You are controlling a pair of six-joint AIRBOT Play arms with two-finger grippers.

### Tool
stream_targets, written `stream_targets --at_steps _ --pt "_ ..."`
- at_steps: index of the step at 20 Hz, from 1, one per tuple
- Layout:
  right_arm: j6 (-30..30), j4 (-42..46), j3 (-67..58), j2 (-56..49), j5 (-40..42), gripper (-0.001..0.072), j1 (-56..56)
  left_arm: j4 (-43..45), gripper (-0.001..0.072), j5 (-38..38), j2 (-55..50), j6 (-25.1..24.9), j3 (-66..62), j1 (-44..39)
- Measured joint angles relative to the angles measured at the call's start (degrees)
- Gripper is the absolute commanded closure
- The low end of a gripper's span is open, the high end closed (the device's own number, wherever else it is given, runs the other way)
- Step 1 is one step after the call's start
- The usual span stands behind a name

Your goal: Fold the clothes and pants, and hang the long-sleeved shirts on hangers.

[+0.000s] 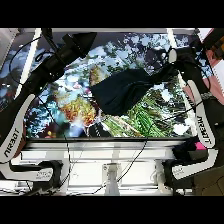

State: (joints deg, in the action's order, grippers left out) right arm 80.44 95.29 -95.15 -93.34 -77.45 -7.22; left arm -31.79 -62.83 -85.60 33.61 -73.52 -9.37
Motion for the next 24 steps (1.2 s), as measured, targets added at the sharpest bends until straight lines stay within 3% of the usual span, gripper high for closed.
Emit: stream_targets --at_steps 2,8,13,24 --pt "0.2 -2.9 0.0 0.4 3.5 0.0156 2.3 0.0 0.0679 0.0 0.0 0.0 0.0 0.0" --pt "0.3 -21.6 0.0 -0.9 12.0 0.0026 6.0 0.0 0.0679 0.0 -0.1 0.0 0.0 0.1" --pt "-1.1 -27.8 0.0 -6.5 14.3 0.0026 6.1 0.8 0.0679 0.0 -0.2 0.0 0.0 0.1" --pt "-1.0 -26.8 -2.5 -18.6 9.5 0.0029 6.9 5.2 0.0679 0.0 -0.7 0.0 0.1 0.1"
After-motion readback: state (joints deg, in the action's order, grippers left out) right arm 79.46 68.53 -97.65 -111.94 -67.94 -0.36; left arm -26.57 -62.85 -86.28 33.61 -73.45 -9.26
